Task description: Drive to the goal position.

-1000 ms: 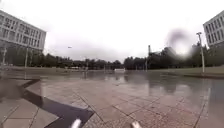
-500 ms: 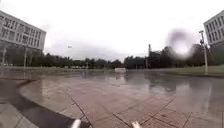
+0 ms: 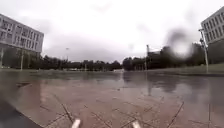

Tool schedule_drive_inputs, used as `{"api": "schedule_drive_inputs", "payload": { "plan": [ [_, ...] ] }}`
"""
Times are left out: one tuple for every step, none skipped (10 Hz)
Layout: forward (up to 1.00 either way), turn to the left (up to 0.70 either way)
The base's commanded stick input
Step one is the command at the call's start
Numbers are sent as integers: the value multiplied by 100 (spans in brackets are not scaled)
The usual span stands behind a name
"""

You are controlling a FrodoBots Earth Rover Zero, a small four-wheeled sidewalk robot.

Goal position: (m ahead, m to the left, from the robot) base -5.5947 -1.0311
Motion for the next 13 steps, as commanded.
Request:
{"api": "schedule_drive_inputs", "payload": {
  "plan": [
    [70,0],
    [70,0],
    [70,0],
    [70,0],
    [70,0],
    [70,0],
    [70,0],
    [70,0],
    [70,0],
    [70,0],
    [70,0],
    [70,0],
    [70,0]
  ]
}}
